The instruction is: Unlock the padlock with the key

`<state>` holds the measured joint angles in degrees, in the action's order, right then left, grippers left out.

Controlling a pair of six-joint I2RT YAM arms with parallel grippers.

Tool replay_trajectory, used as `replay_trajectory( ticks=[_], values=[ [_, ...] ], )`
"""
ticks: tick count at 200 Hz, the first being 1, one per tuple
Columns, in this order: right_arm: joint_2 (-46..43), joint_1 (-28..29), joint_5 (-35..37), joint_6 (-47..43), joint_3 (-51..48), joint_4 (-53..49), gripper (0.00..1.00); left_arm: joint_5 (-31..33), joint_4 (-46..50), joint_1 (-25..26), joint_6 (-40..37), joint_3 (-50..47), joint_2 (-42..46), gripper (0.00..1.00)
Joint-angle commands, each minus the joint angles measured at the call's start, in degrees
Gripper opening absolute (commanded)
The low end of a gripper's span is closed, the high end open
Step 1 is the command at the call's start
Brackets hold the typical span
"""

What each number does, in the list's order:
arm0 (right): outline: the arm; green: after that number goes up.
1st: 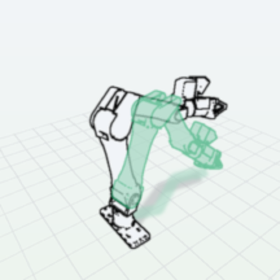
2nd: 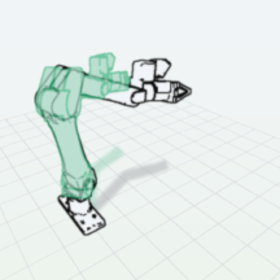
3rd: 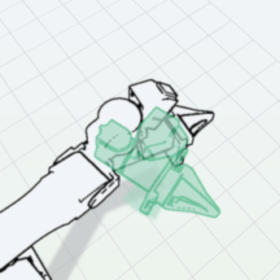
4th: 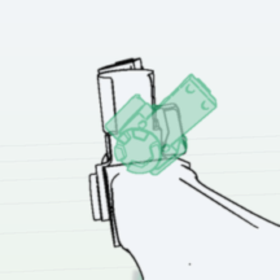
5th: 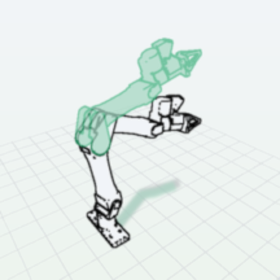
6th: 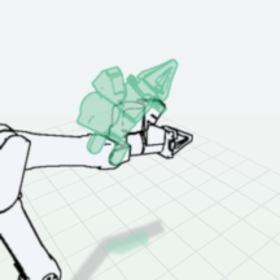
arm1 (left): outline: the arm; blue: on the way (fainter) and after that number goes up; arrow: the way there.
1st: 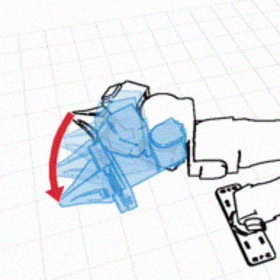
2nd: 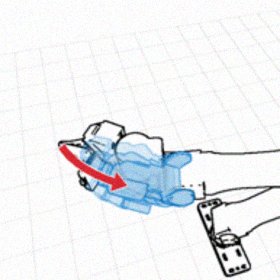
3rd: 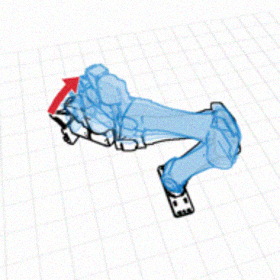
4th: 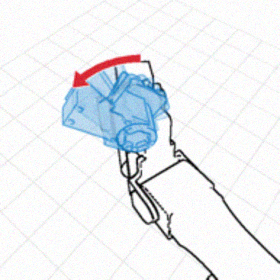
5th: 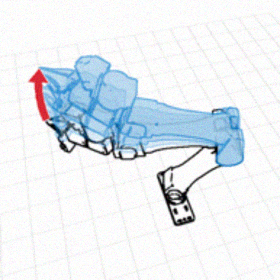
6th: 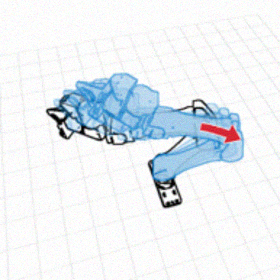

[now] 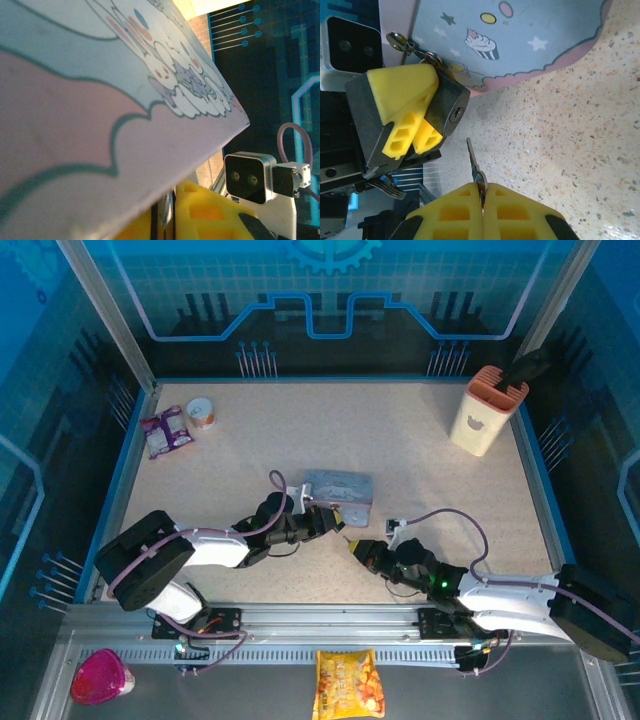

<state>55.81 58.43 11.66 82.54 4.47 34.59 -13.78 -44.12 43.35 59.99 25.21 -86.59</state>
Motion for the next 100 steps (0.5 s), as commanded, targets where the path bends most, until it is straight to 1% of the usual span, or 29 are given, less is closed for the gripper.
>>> replay_trajectory(
  ticks=[1, 56, 100],
  values=[
    [-0.97, -0.98, 0.35, 0.45, -0.45, 2.38, 0.00, -2.55, -6.61, 0.24, 2.08, 0.07, 1.79, 0.00],
    [-0.53, -3.29, -1.71, 0.21, -1.43, 7.16, 0.00, -3.89, -9.71, 0.24, 4.67, -0.06, 1.26, 0.00],
    [-1.05, -4.09, -2.61, 0.16, -1.48, 7.24, 0.00, -4.28, -10.86, 0.21, 5.49, -0.26, 1.39, 0.00]
  ],
)
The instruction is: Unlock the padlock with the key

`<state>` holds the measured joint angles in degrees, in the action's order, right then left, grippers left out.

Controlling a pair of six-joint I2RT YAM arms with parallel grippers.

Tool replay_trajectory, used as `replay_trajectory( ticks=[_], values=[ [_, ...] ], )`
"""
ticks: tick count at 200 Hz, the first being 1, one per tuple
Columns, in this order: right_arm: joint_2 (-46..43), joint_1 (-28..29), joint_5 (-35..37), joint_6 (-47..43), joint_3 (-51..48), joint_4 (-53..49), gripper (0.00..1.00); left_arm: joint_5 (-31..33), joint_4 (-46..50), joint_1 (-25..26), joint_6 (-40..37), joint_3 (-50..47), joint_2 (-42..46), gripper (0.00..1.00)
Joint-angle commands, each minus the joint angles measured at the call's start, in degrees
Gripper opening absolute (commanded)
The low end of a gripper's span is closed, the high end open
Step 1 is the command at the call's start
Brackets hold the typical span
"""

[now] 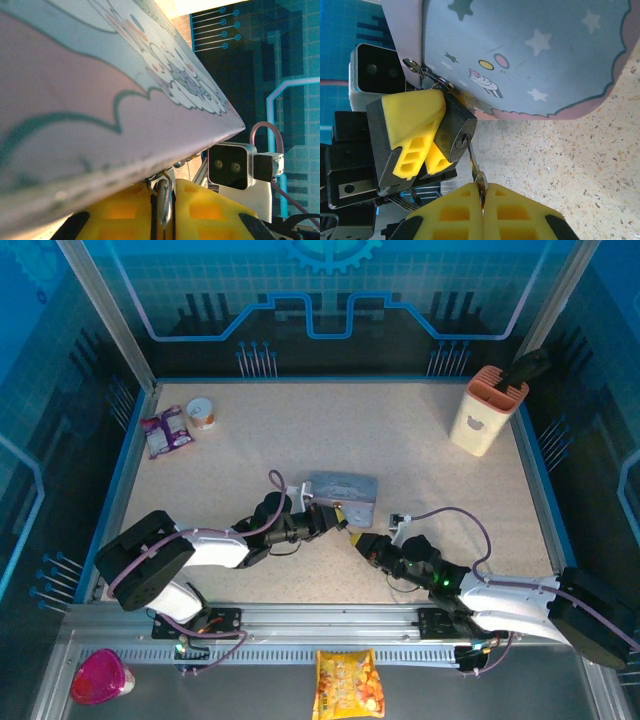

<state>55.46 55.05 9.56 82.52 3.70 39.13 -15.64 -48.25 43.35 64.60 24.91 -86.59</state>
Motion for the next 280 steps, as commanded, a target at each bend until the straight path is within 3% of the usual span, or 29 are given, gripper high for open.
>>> replay_trajectory(
  ticks=[1, 132, 206, 280],
  values=[
    [-0.75, -0.72, -0.51, 0.18, -0.76, 2.70, 0.00, -2.44, -6.79, 0.22, 0.88, 0.05, 1.40, 0.00],
    [-7.80, -1.08, 0.37, -1.01, -1.56, -1.87, 0.00, -2.38, -7.74, 0.25, 2.00, 0.27, 1.51, 0.00],
    [-5.30, -0.99, 0.11, -1.40, -1.19, 1.45, 0.00, -2.17, -11.05, 0.28, 6.05, -0.42, 1.84, 0.00],
    [-6.01, -0.73, 0.53, -1.39, -1.29, 0.14, 0.00, -0.41, -9.24, 0.03, 4.67, -0.93, 2.14, 0.00]
  ],
)
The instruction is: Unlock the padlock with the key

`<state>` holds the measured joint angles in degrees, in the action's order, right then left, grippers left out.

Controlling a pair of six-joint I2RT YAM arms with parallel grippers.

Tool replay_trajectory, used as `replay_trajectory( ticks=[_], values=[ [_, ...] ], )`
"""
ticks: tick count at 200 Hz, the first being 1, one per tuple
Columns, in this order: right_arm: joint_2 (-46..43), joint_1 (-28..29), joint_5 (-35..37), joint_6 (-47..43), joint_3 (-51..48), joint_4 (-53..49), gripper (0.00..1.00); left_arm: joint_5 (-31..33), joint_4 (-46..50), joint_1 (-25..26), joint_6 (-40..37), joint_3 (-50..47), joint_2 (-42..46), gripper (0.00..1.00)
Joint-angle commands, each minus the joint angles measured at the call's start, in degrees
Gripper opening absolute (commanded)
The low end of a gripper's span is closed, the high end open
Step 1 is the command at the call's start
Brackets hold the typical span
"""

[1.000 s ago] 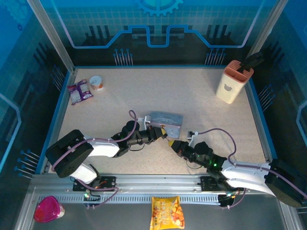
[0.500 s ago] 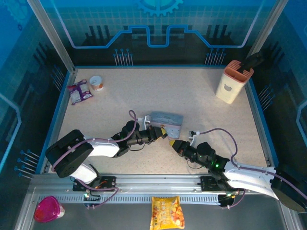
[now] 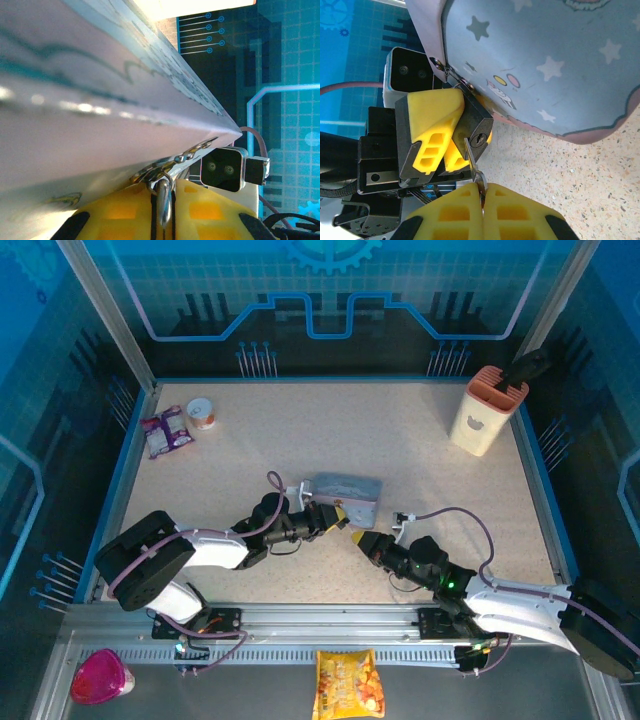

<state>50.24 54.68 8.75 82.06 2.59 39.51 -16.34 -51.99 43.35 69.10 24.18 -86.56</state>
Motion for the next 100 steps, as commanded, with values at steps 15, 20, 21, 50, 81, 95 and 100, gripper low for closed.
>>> replay_trajectory(
  ticks=[15, 20, 21, 50, 81, 95, 100],
  values=[
    [-1.83, -0.14, 1.75, -1.02, -0.23, -1.36, 0.00, 0.42, -5.86, -0.24, 0.28, -0.29, 1.69, 0.00],
    [-2.10, -0.04, 1.85, -1.09, -0.20, -1.74, 0.00, 0.42, -5.99, -0.33, 0.26, -0.36, 1.66, 0.00],
    [-2.19, -0.02, 1.85, -1.10, -0.21, -1.81, 0.00, 0.43, -6.00, -0.40, 0.25, -0.28, 1.62, 0.00],
    [-2.44, 0.25, 2.31, -1.20, 0.01, -2.33, 0.00, 0.71, -6.20, -0.56, 0.37, -0.03, 1.31, 0.00],
    [-1.30, 0.30, 2.17, -1.29, 0.24, -1.40, 0.00, 0.75, -6.11, -0.64, 0.51, 0.20, 1.40, 0.00],
    [-0.64, 0.34, 1.98, -1.25, 0.26, -0.63, 0.00, 0.64, -6.11, -0.71, 0.53, 0.20, 1.40, 0.00],
    [-0.35, 0.34, 1.90, -1.28, 0.29, -0.34, 0.00, 0.56, -6.13, -0.67, 0.58, 0.24, 1.41, 0.00]
  ],
)
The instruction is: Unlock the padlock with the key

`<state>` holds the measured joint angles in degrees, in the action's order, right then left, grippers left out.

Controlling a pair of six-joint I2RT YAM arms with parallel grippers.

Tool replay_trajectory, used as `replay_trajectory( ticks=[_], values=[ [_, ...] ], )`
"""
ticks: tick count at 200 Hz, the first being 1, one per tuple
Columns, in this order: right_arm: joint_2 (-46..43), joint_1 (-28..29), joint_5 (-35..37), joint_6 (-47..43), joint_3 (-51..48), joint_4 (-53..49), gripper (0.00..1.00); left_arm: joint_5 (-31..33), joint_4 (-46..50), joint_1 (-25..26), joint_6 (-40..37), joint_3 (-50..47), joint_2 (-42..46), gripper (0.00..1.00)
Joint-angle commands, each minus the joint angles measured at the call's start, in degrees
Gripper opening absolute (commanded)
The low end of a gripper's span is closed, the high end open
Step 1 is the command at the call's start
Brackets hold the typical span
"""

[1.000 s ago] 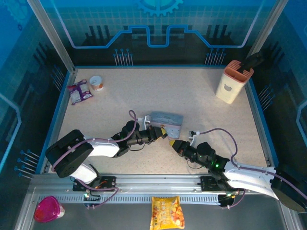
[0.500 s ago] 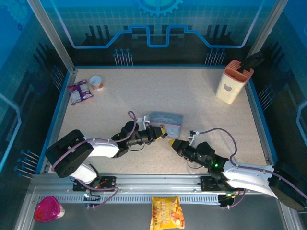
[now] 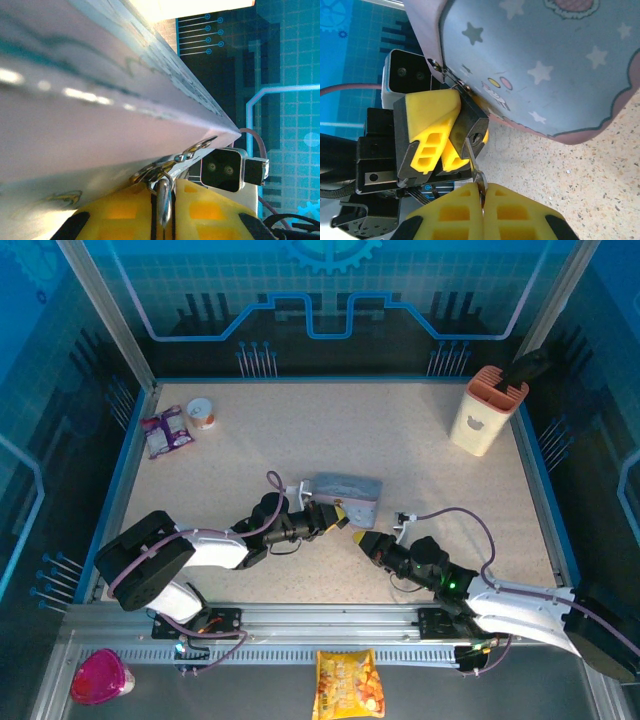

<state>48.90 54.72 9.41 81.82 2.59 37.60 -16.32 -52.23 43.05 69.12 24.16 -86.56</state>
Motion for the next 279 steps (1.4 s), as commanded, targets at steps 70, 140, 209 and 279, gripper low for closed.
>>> replay_trajectory(
  ticks=[70, 140, 209, 279],
  values=[
    [3.67, 0.46, 0.92, -1.02, 0.64, 4.54, 0.00, -0.45, -5.57, -0.34, 1.12, 0.39, 2.16, 0.00],
    [4.00, 0.45, 1.14, -1.49, 1.03, 4.37, 0.00, -0.55, -2.34, -0.34, -0.02, 0.96, 2.81, 0.00],
    [6.96, 0.38, 0.64, -1.58, 1.53, 8.53, 0.00, -1.19, -2.29, 0.58, 0.07, 1.25, 3.01, 0.00],
    [6.20, 0.42, 0.81, -1.47, 1.18, 8.14, 0.00, 0.07, -2.45, 0.52, -0.22, 0.49, 2.79, 0.00]
  ],
)
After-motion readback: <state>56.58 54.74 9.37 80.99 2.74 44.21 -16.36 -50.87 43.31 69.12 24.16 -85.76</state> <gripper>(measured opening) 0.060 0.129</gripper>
